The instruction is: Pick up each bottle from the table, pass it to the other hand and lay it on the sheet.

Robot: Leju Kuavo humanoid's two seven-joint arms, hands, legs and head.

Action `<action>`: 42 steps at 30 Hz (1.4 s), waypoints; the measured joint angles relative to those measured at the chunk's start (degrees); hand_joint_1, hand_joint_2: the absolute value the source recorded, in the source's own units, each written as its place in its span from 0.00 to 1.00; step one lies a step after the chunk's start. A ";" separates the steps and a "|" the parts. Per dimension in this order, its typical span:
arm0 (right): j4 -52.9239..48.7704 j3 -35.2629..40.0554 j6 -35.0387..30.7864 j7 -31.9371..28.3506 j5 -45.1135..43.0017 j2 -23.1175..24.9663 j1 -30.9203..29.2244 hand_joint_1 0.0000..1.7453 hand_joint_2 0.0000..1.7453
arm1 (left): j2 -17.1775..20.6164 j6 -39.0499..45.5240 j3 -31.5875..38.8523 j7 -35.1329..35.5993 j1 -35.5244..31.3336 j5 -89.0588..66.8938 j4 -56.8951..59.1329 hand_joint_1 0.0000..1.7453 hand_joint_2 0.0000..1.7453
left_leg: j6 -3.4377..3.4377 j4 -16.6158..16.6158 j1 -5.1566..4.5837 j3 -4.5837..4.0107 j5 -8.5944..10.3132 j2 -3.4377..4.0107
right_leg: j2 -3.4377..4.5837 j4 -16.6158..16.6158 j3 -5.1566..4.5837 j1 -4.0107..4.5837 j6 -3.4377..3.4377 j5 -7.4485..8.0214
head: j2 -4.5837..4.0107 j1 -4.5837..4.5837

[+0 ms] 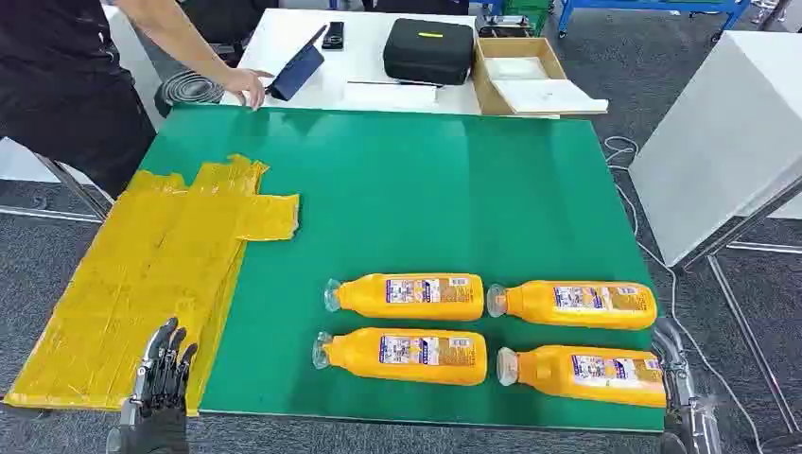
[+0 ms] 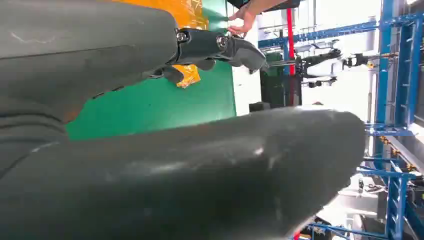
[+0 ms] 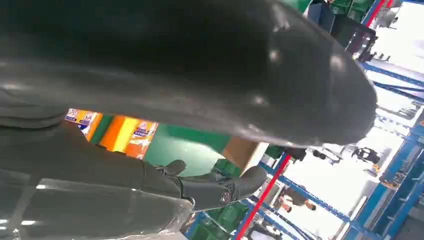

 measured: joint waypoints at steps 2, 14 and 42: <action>0.00 0.06 -0.02 -0.07 -0.02 -0.09 0.09 0.00 0.00 | 0.18 0.00 -0.13 -0.02 0.19 0.00 0.00 0.00 0.00 | 0.00 0.00 0.00 0.00 0.00 0.00 | 0.00 0.00 0.00 0.00 0.00 0.00 | 0.00 0.00; 0.20 3.04 -5.03 -0.85 -3.70 -4.63 1.45 0.00 1.00 | 3.23 5.13 -2.10 -1.25 1.76 2.32 -0.48 0.00 0.00 | -0.01 0.00 0.00 0.00 -0.01 -0.01 | 0.00 0.00 0.00 0.00 -0.01 -0.02 | 0.00 0.00; 4.13 13.69 -9.16 10.41 7.30 -20.80 -3.18 0.00 1.00 | 6.32 5.31 -0.09 5.07 -10.44 2.36 5.92 0.00 0.00 | -0.01 0.01 -0.01 0.05 0.00 -0.01 | -0.01 0.00 0.04 0.00 0.01 0.00 | 0.00 -0.02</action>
